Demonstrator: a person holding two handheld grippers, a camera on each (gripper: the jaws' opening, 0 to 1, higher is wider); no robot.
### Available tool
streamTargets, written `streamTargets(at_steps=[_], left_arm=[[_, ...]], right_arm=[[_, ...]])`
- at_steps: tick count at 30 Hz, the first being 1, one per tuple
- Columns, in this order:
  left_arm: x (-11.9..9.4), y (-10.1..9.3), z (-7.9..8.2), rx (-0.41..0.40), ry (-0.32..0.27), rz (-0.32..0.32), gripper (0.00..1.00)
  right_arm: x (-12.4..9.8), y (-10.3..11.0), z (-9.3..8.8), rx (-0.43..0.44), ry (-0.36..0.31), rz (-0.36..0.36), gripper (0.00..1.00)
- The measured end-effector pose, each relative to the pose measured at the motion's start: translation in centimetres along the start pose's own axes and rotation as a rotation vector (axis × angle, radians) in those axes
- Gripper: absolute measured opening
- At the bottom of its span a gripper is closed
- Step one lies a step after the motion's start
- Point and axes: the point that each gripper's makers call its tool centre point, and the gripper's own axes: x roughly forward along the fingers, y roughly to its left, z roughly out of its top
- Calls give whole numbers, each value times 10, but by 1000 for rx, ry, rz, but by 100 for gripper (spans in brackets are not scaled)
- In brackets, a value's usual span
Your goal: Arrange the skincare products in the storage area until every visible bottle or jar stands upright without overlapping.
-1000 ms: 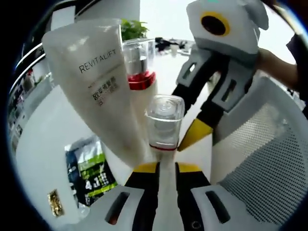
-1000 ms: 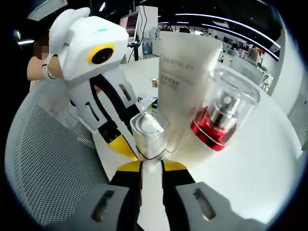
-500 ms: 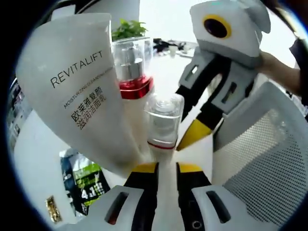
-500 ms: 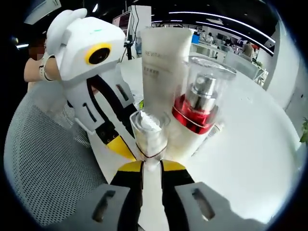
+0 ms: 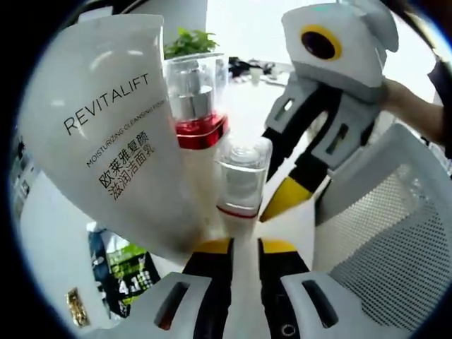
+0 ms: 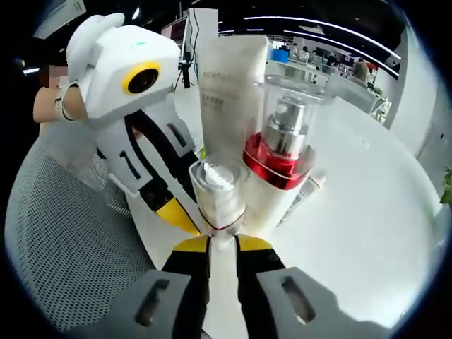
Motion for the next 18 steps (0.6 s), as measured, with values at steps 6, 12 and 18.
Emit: streamTargets(at_steps=[6, 12, 18], left_arm=[[-6, 0, -4, -9, 3, 7, 10], [-19, 3, -7, -26, -1, 35, 11], [-33, 8, -14, -40, 2, 81, 12]], right_arm=[[-2, 0, 1, -1, -2, -4, 13], [-12, -2, 3, -3, -9, -26, 13], [-24, -2, 8, -1, -23, -47, 16]])
